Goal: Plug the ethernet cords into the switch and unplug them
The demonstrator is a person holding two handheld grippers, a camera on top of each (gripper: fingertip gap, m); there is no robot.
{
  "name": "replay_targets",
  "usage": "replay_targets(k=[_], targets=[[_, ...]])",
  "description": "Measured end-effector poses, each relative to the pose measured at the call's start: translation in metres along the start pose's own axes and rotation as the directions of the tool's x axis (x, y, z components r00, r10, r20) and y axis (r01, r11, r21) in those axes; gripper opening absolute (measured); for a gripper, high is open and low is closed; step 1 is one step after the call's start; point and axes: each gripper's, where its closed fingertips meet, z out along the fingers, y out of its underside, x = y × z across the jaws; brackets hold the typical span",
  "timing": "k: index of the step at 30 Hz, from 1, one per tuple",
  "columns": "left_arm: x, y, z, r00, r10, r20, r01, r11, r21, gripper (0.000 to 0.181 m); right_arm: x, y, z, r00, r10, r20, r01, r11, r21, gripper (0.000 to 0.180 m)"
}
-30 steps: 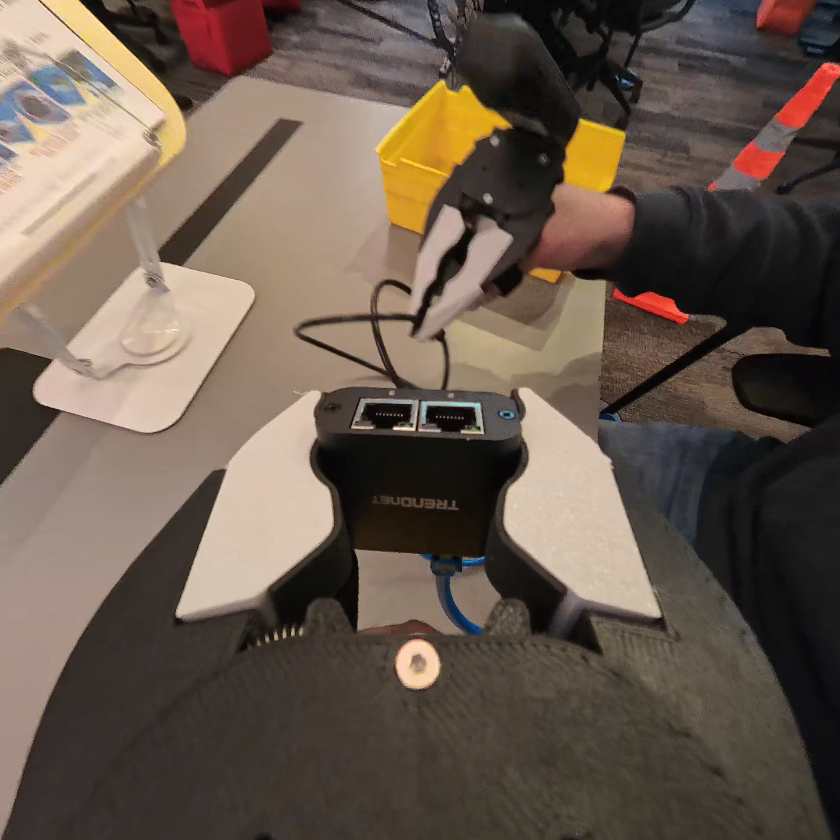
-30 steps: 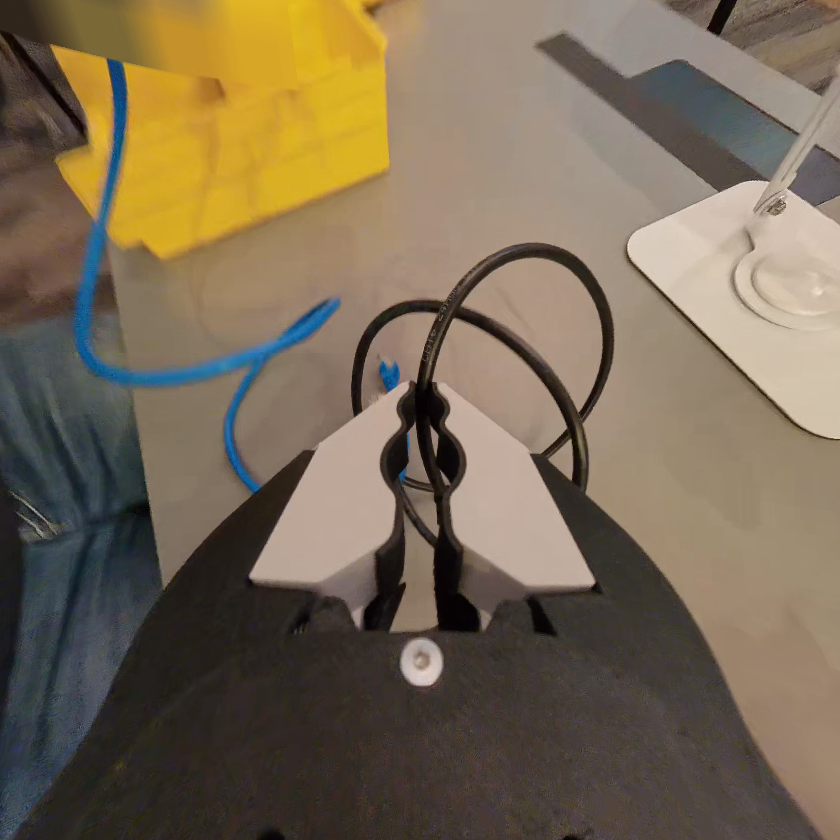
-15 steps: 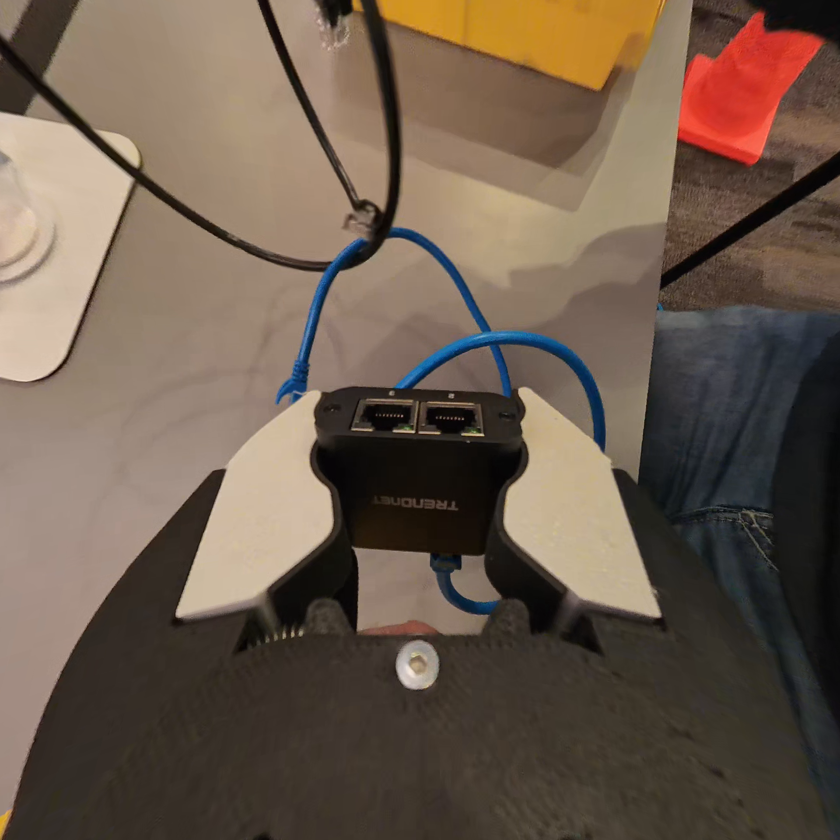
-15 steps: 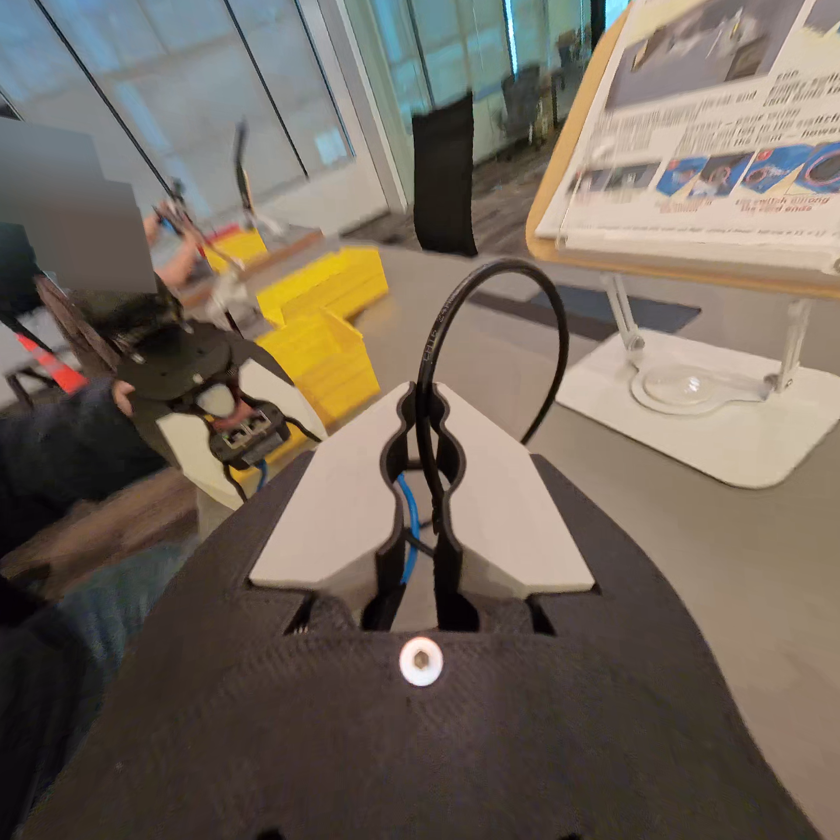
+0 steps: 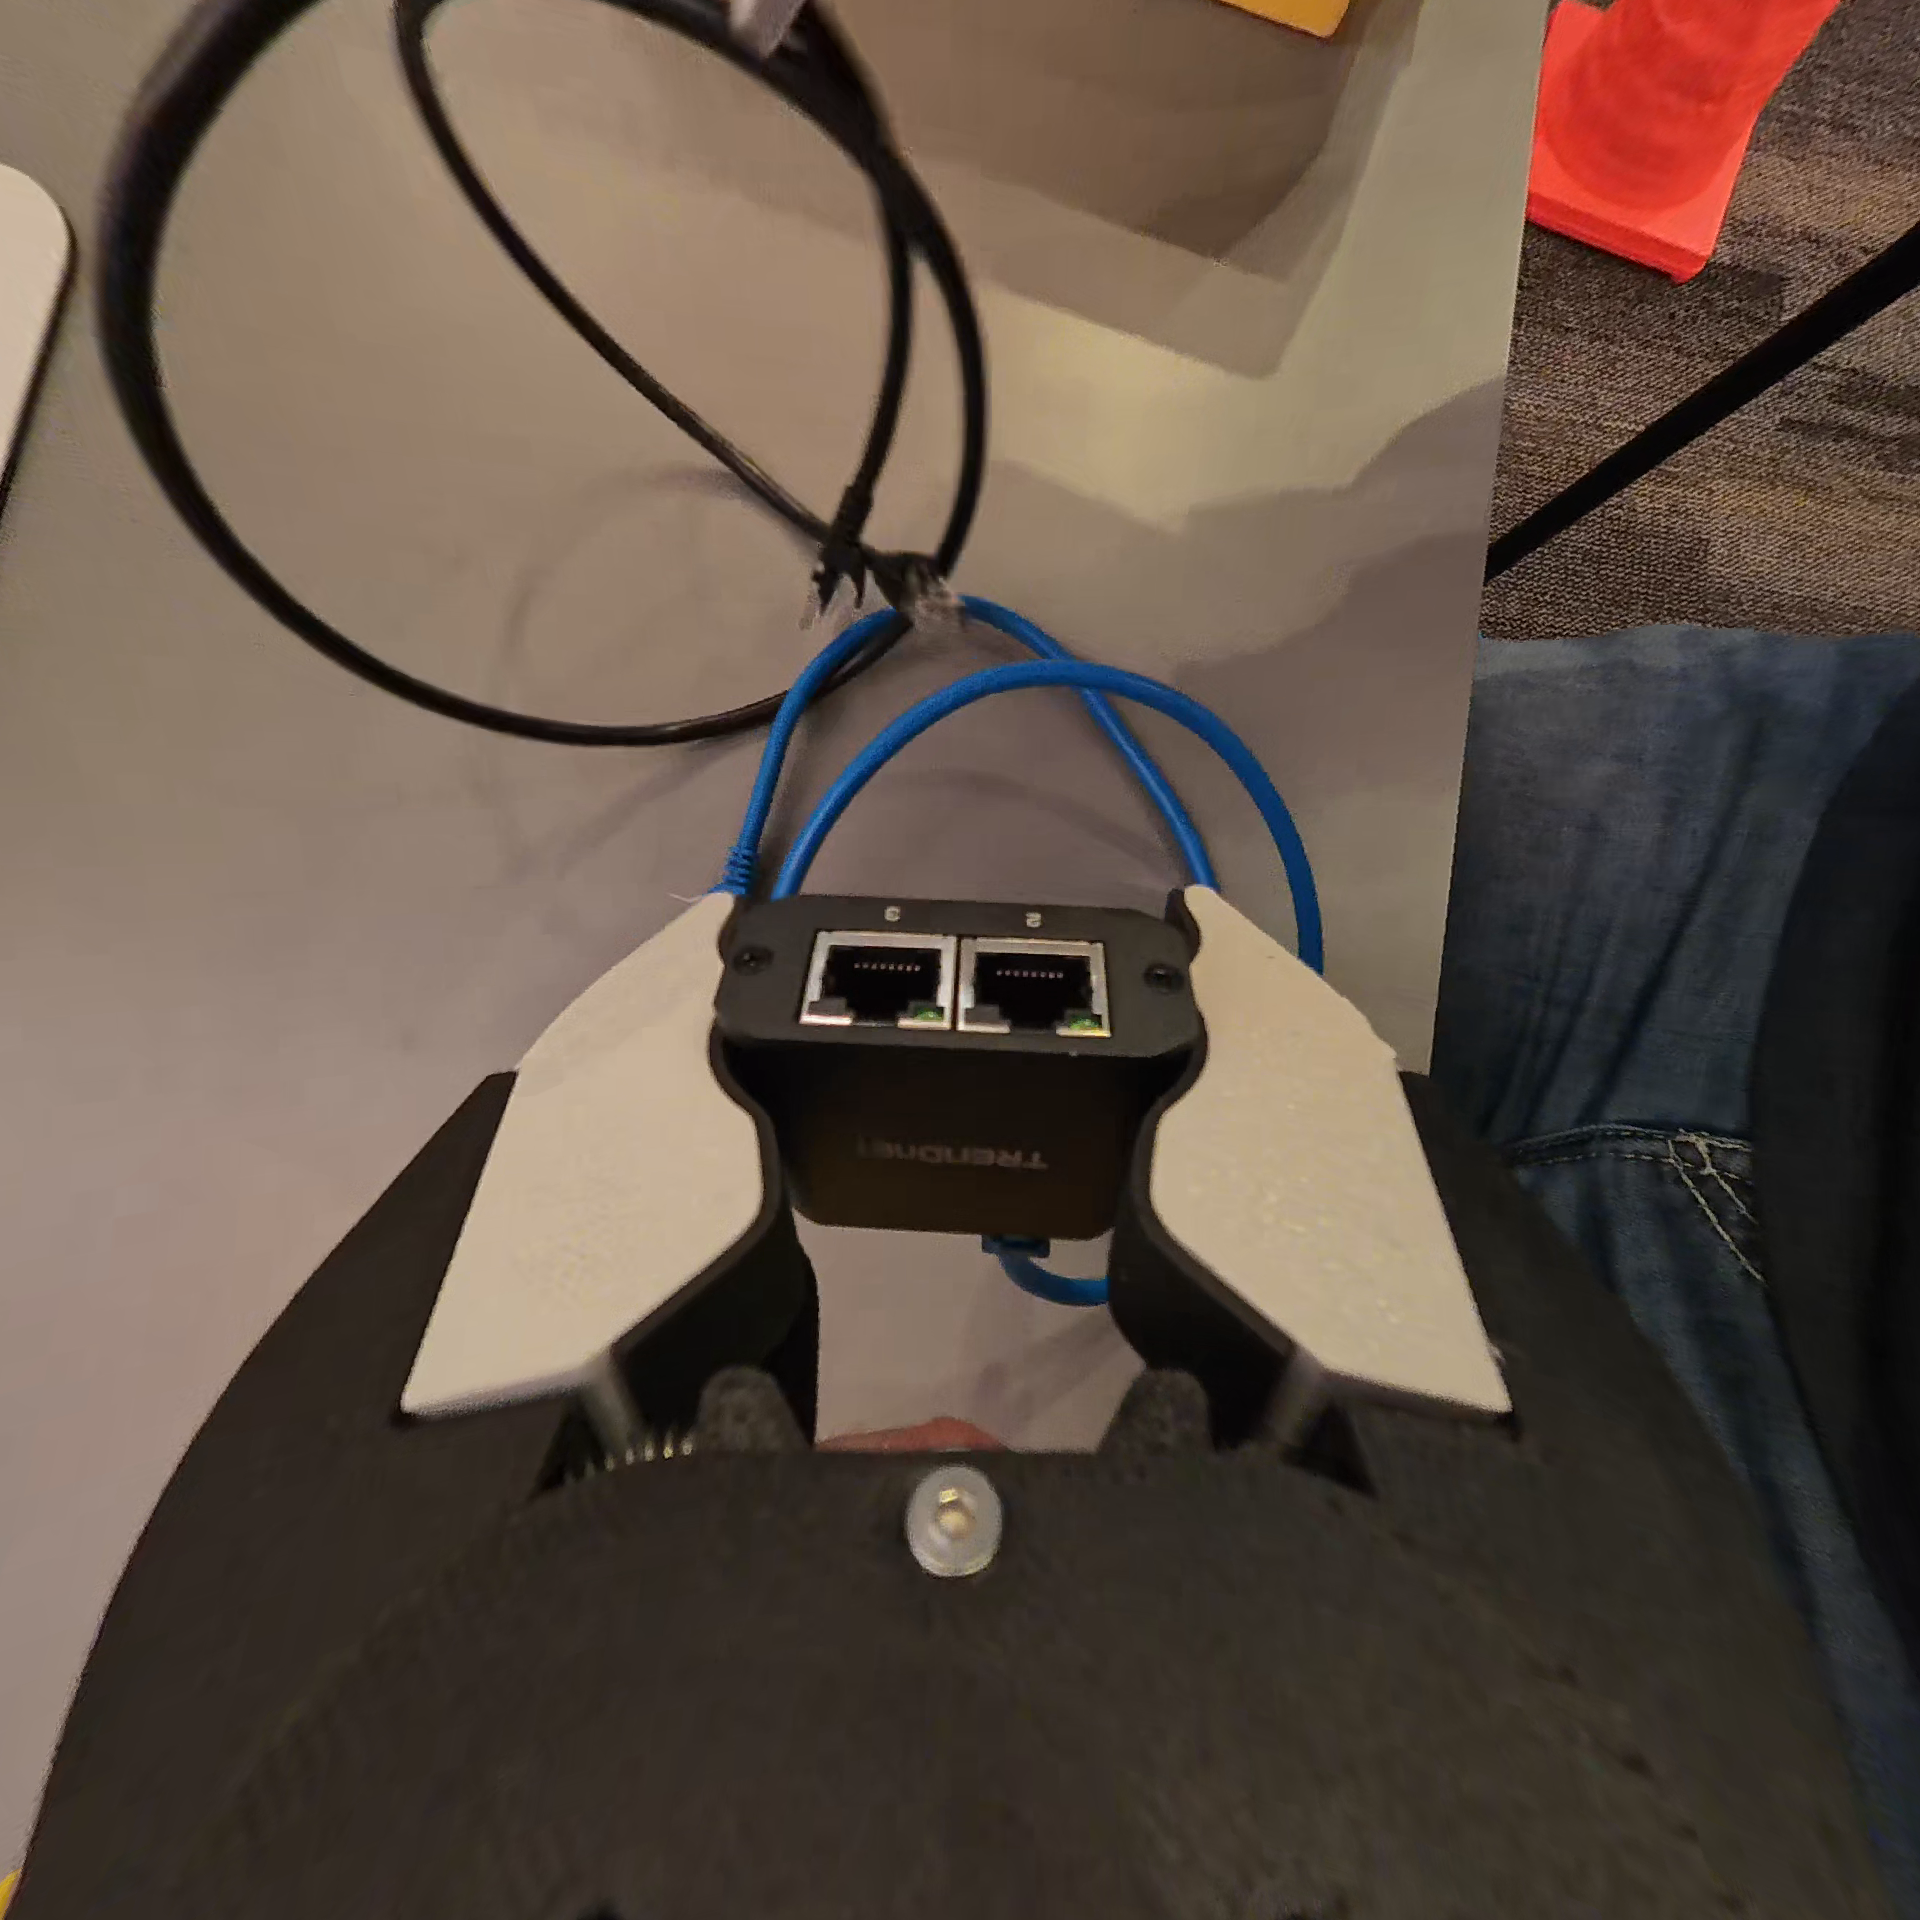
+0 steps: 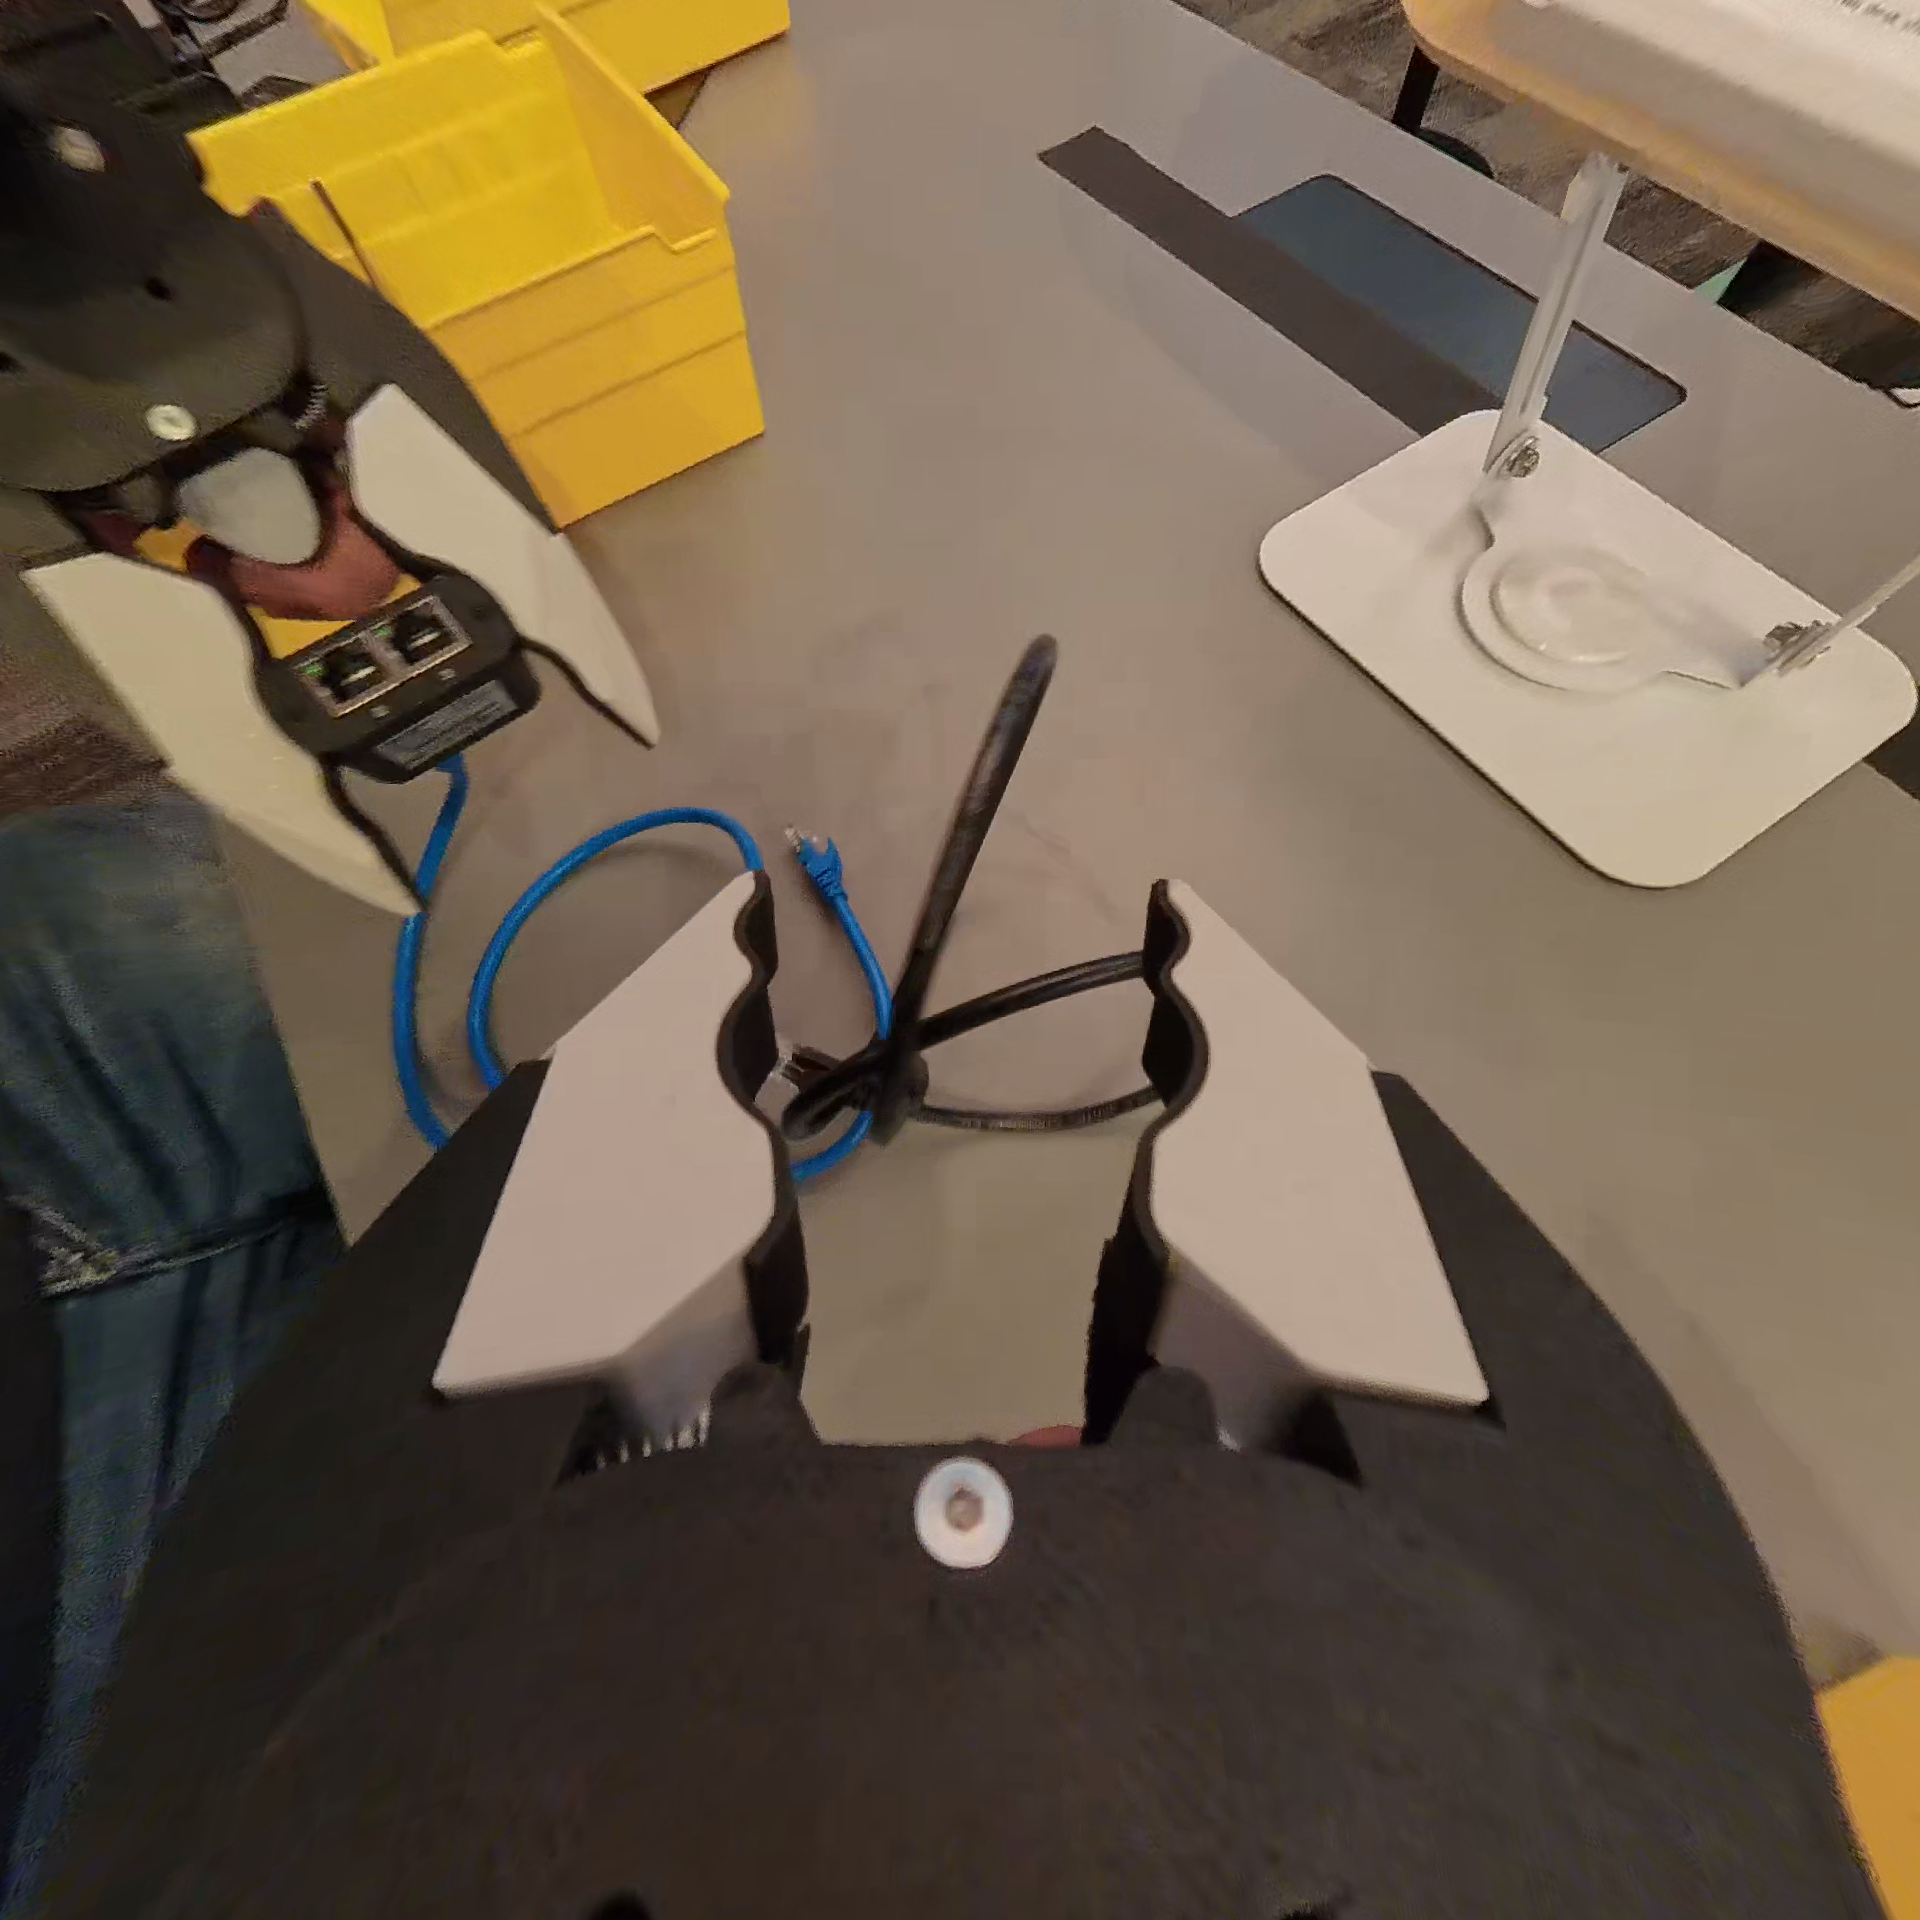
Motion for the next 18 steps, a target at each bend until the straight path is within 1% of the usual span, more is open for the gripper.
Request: replay_targets(k=[3,4,6,7,8,9,10,11,13,14,16,17,18], targets=[[0.0,0.003,0.002,1.0,-0.005,0.005,0.005,1.0,-0.001,0.074,-0.014,0.029,-0.019,1.0,-0.014,-0.013,0.012,0.993,-0.117,0.065],[0.0,0.004,0.003,1.0,-0.005,0.007,0.005,1.0,0.0,0.074,-0.02,0.033,-0.024,1.0,-0.007,-0.011,0.006,0.995,-0.099,0.06],[0.0,0.005,0.007,1.0,-0.009,0.009,0.009,1.0,-0.003,0.074,-0.035,0.048,-0.029,1.0,0.012,0.019,-0.01,0.994,-0.106,0.061],[0.001,0.006,0.009,1.0,-0.007,0.004,0.007,1.0,-0.007,0.074,-0.034,0.054,-0.03,1.0,0.0,-0.017,-0.002,0.995,-0.102,0.06],[0.002,0.006,0.011,1.0,-0.003,0.0,0.003,1.0,-0.013,0.074,-0.034,0.06,-0.029,1.0,-0.004,-0.03,0.001,0.995,-0.104,0.053],[0.002,0.006,0.014,1.0,0.004,0.005,-0.004,1.0,-0.022,0.074,-0.037,0.069,-0.027,1.0,0.006,-0.014,-0.008,0.991,-0.131,0.049],[0.002,0.006,0.015,1.0,0.013,0.014,-0.013,0.999,-0.031,0.074,-0.033,0.08,-0.024,0.999,0.012,-0.041,-0.019,0.986,-0.168,0.049],[0.002,0.006,0.017,1.0,0.022,0.019,-0.021,0.999,-0.038,0.074,-0.026,0.091,-0.021,0.996,0.003,-0.085,-0.021,0.978,-0.206,0.052],[0.001,0.006,0.021,0.999,0.03,0.026,-0.029,0.998,-0.053,0.074,-0.017,0.113,-0.011,0.992,-0.006,-0.125,-0.03,0.958,-0.285,0.069],[0.001,0.008,0.023,0.999,0.032,0.026,-0.031,0.998,-0.064,0.074,-0.013,0.12,-0.005,0.989,-0.015,-0.144,-0.029,0.953,-0.302,0.072],[-0.001,0.01,0.029,0.999,0.027,0.025,-0.025,0.996,-0.081,0.074,-0.018,0.135,0.008,0.994,0.007,-0.108,-0.045,0.935,-0.352,0.08],[-0.003,0.013,0.033,0.999,0.023,0.03,-0.02,0.995,-0.095,0.074,-0.015,0.142,0.012,0.992,-0.004,-0.125,-0.045,0.922,-0.385,0.082],[-0.005,0.017,0.037,0.999,0.02,0.036,-0.016,0.993,-0.117,0.074,-0.016,0.146,0.014,0.993,-0.03,-0.114,-0.02,0.912,-0.409,0.058]])
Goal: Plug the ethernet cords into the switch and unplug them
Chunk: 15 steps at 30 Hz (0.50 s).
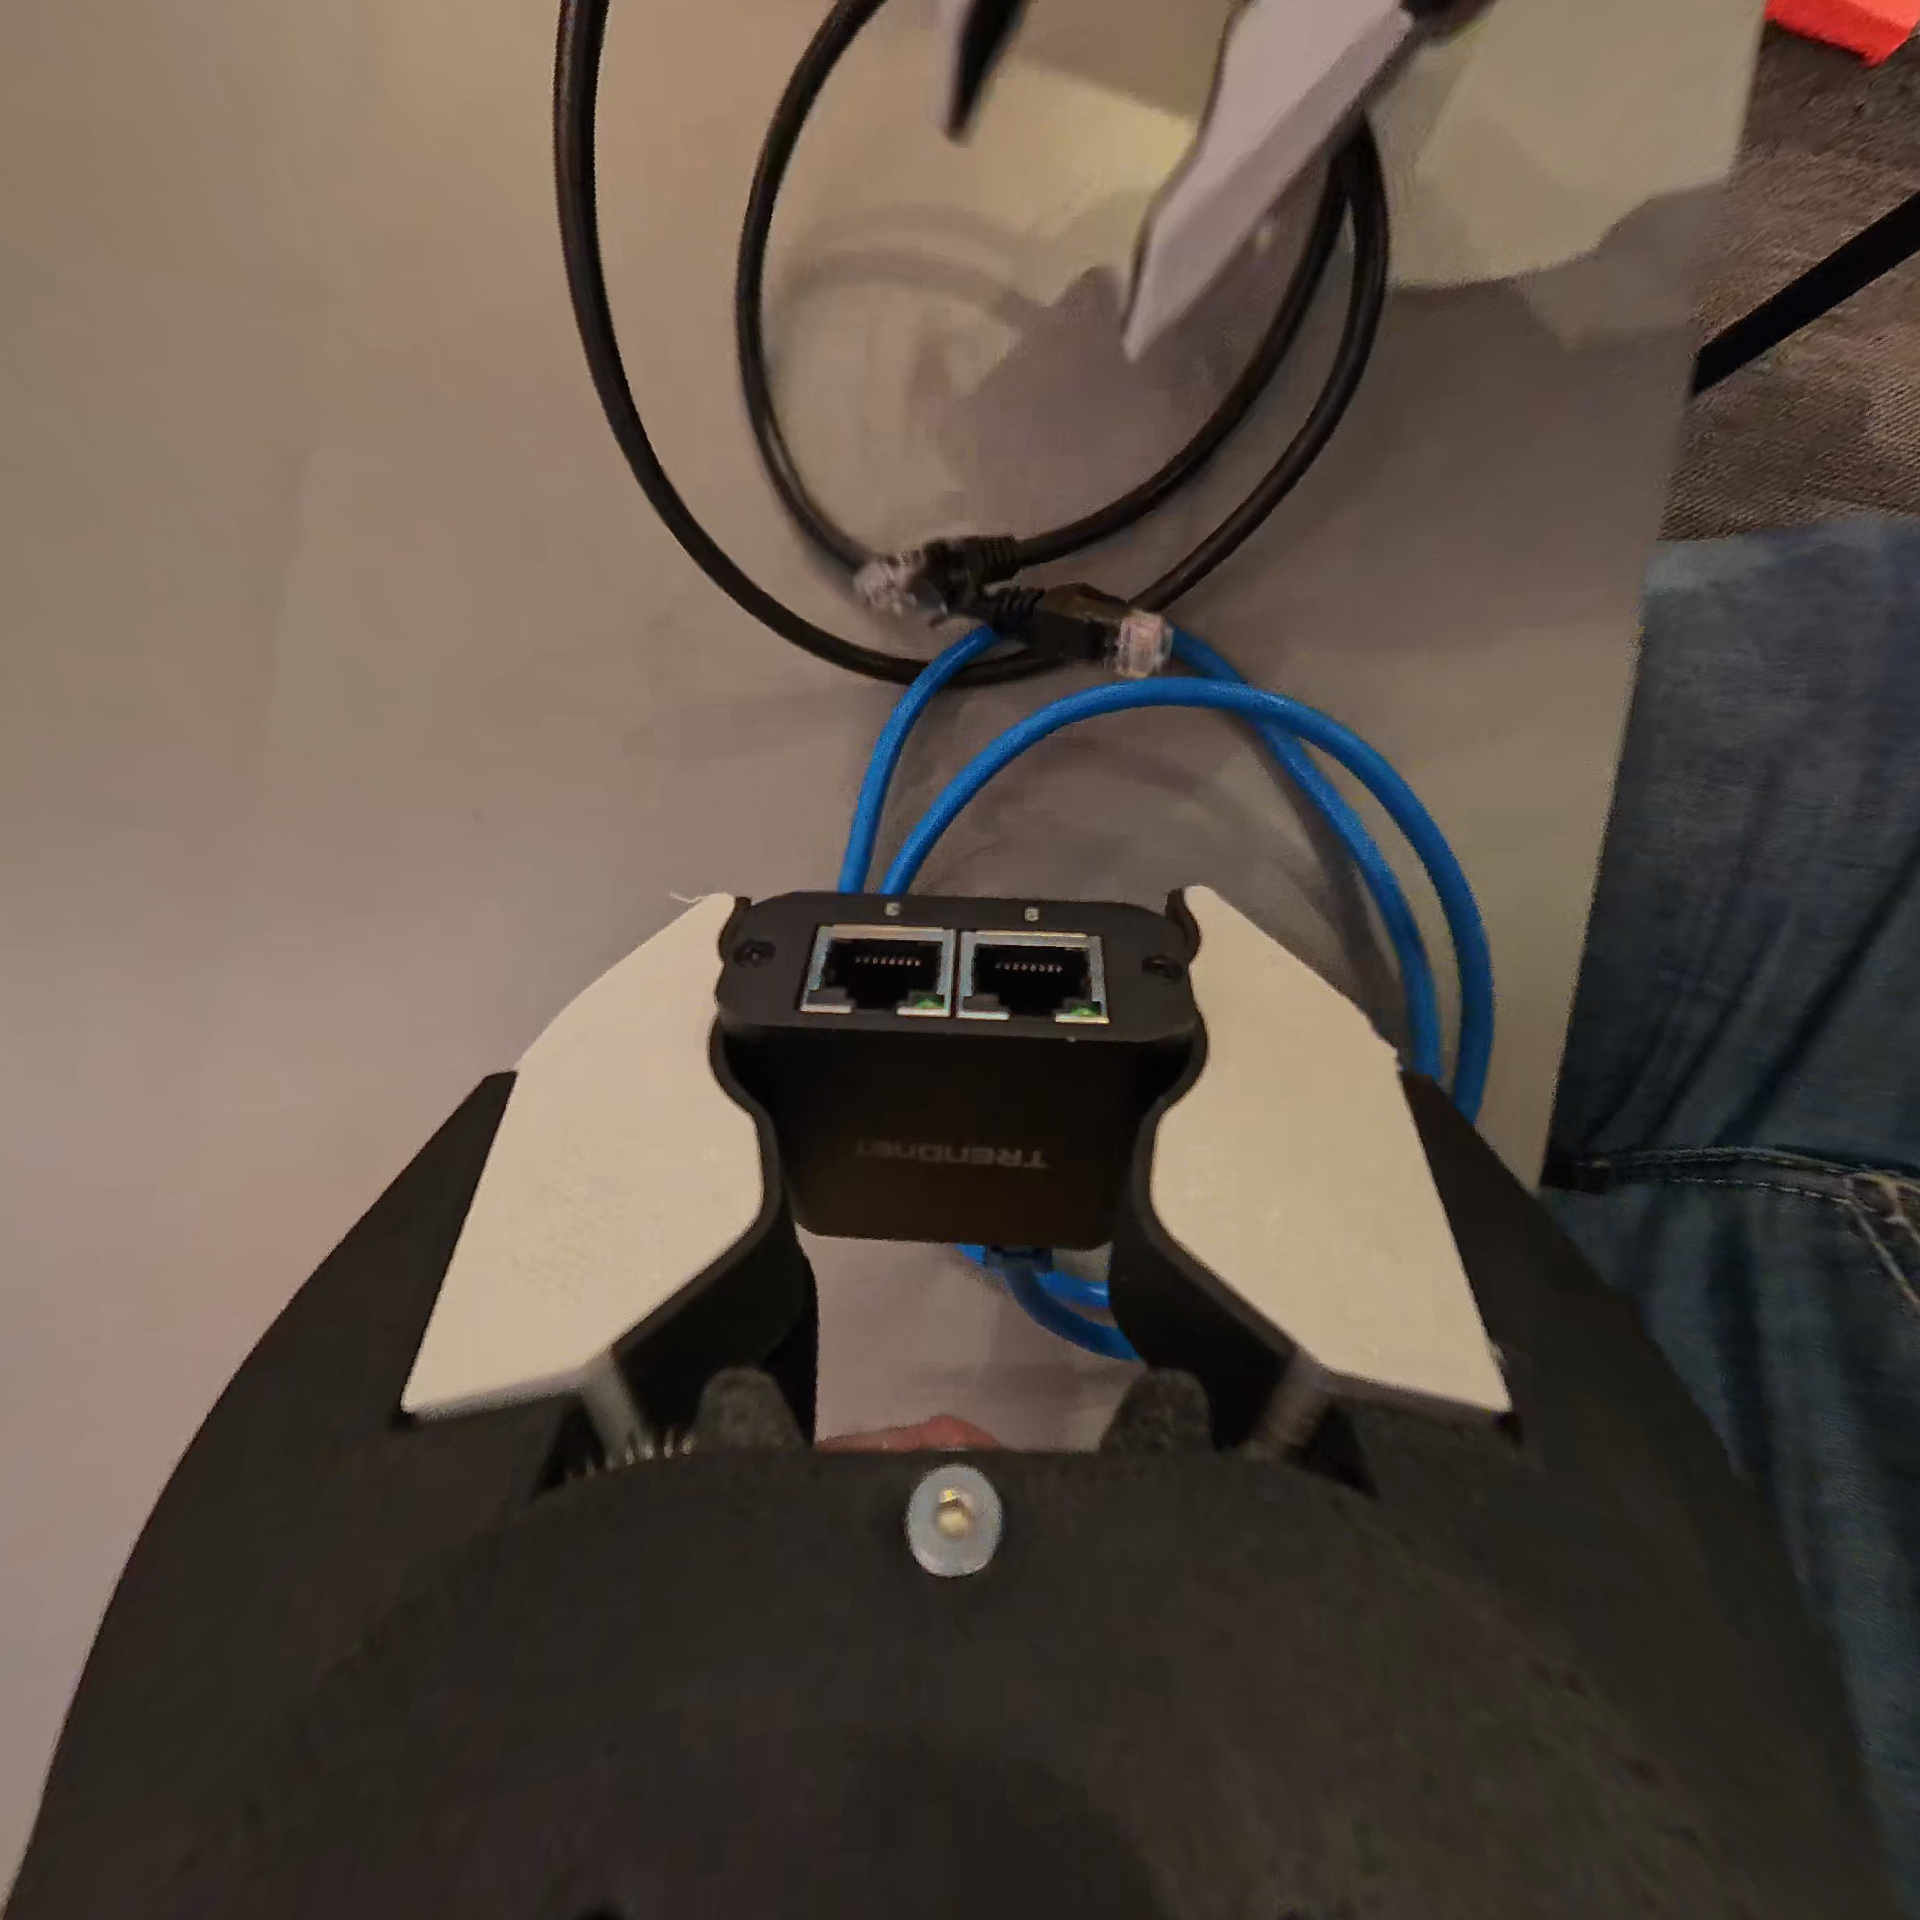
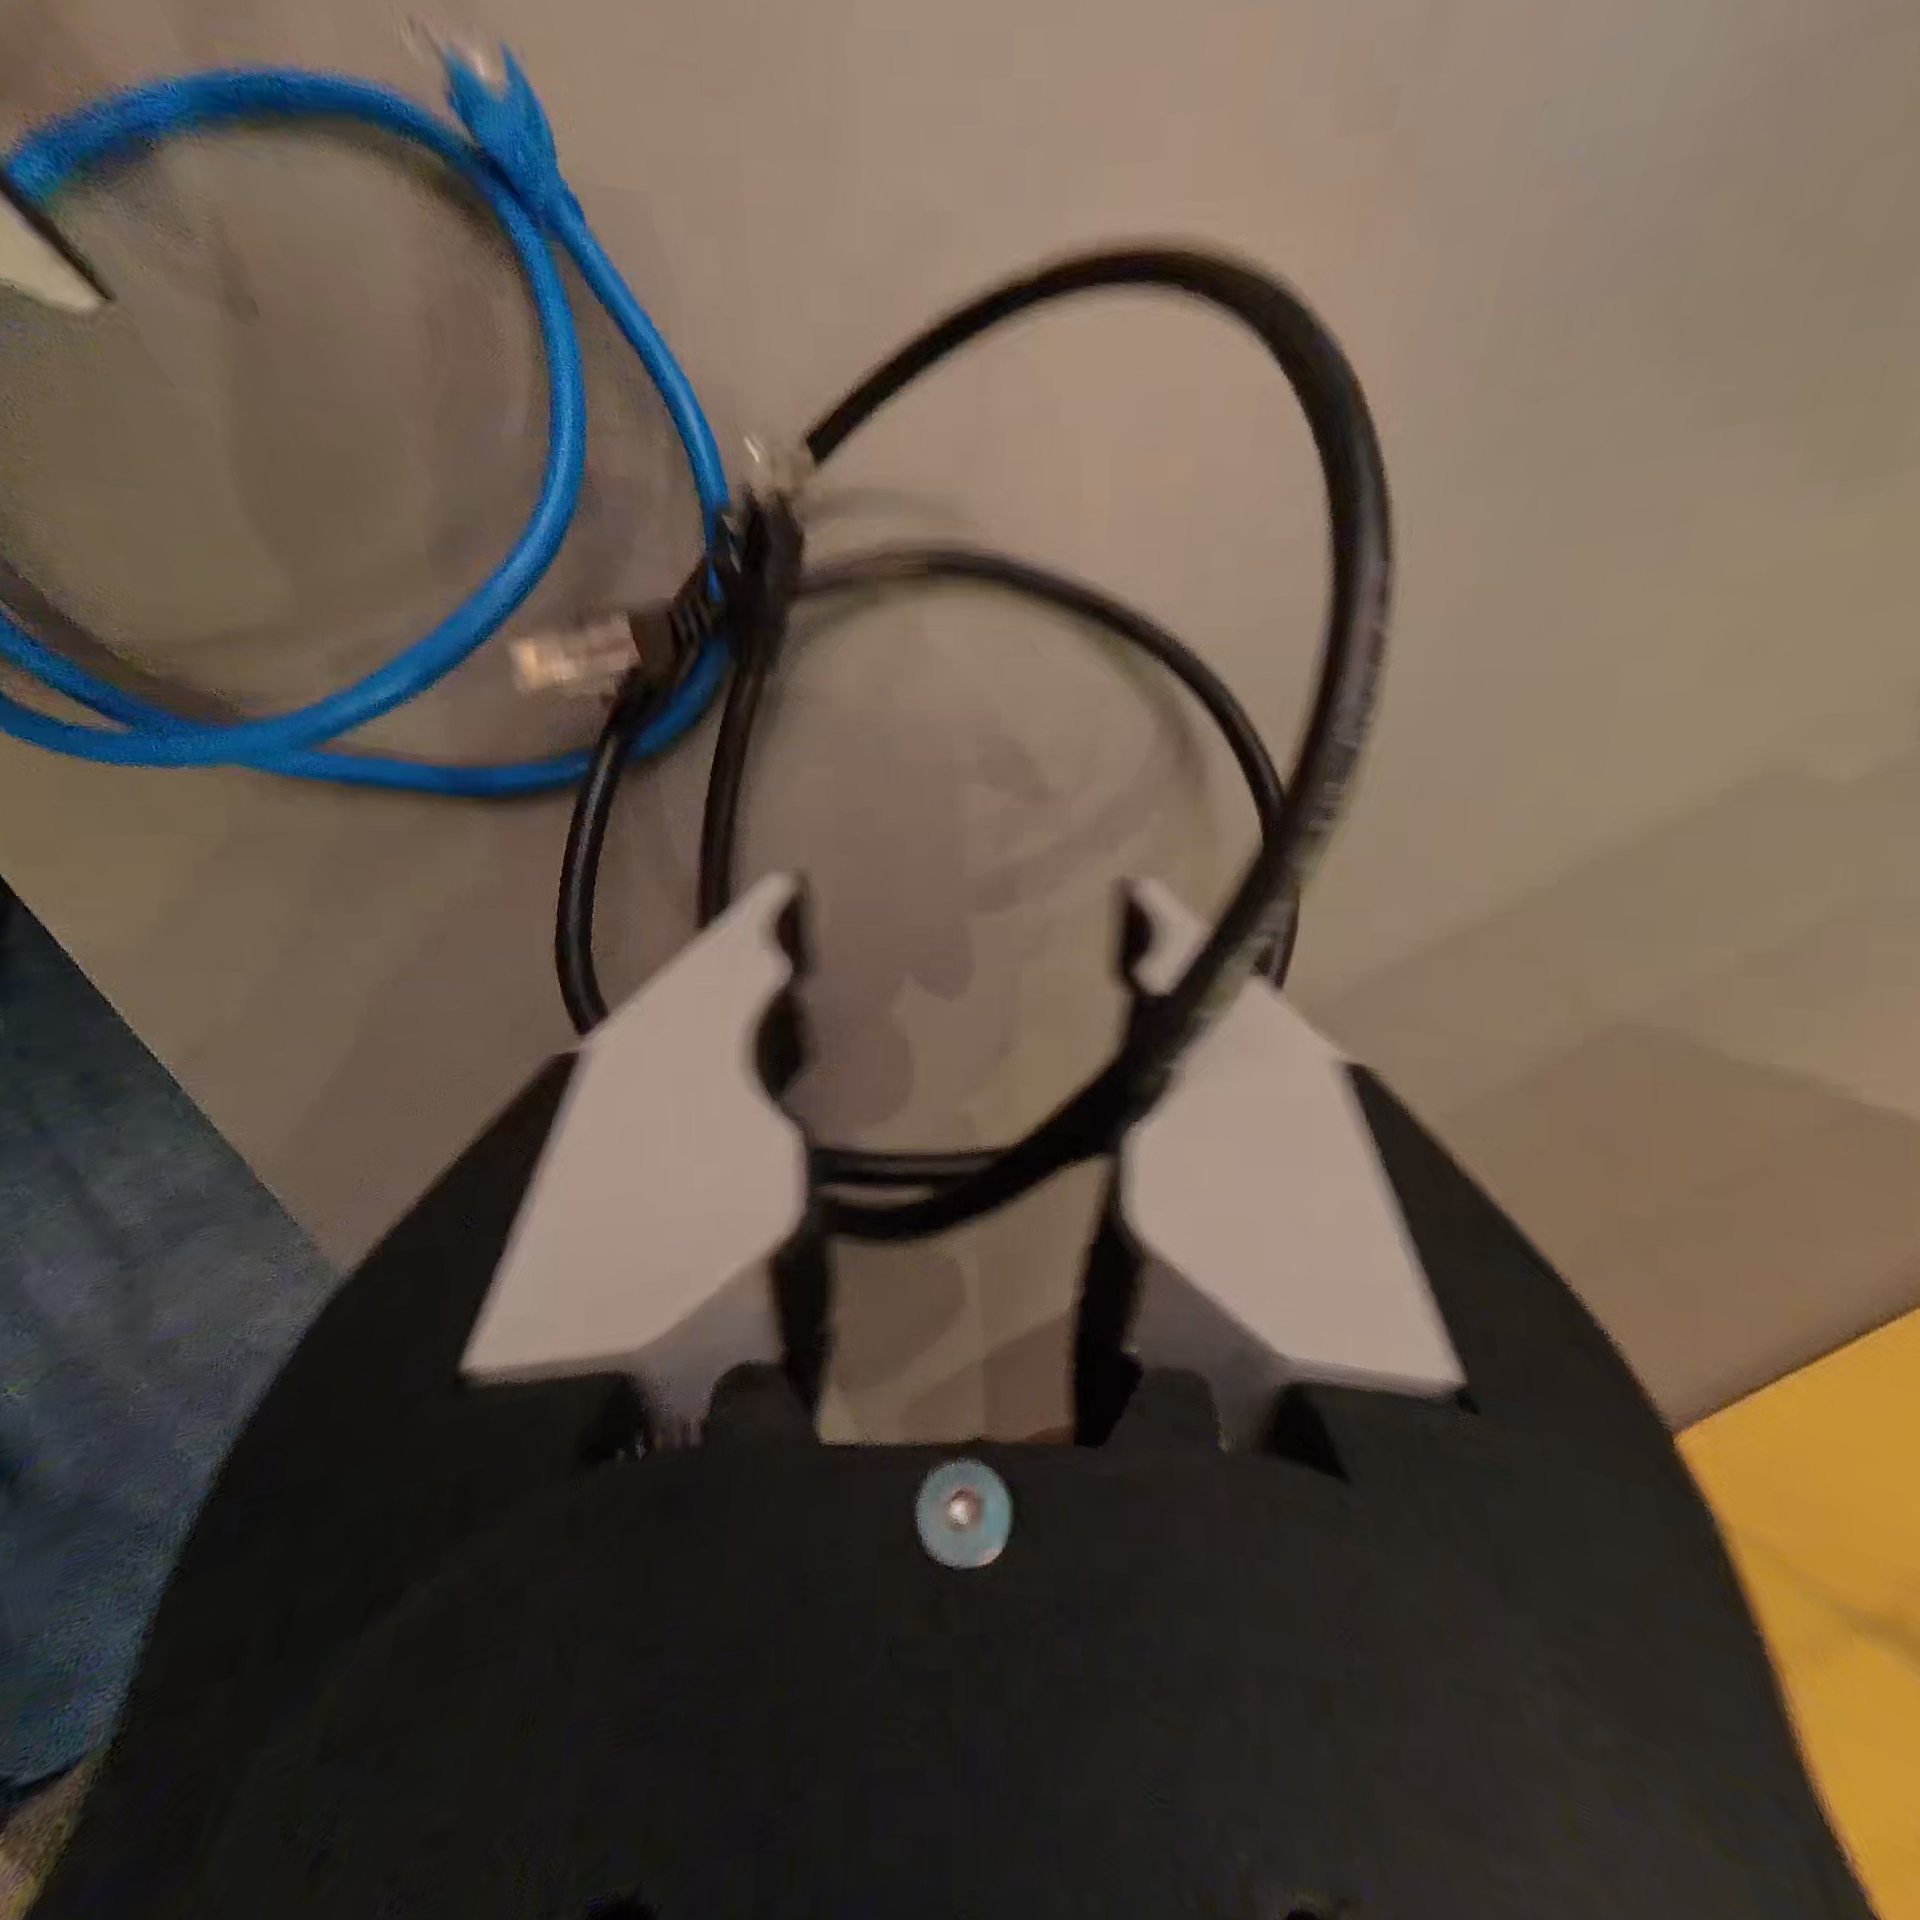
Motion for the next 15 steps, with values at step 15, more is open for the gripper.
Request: replay_targets(k=[15], targets=[[-0.011,0.002,-0.009,0.994,-0.068,0.082,0.071,0.997,-0.03,0.098,0.052,-0.04,0.002,0.966,0.258,0.015,-0.253,0.93,0.265,0.0]])
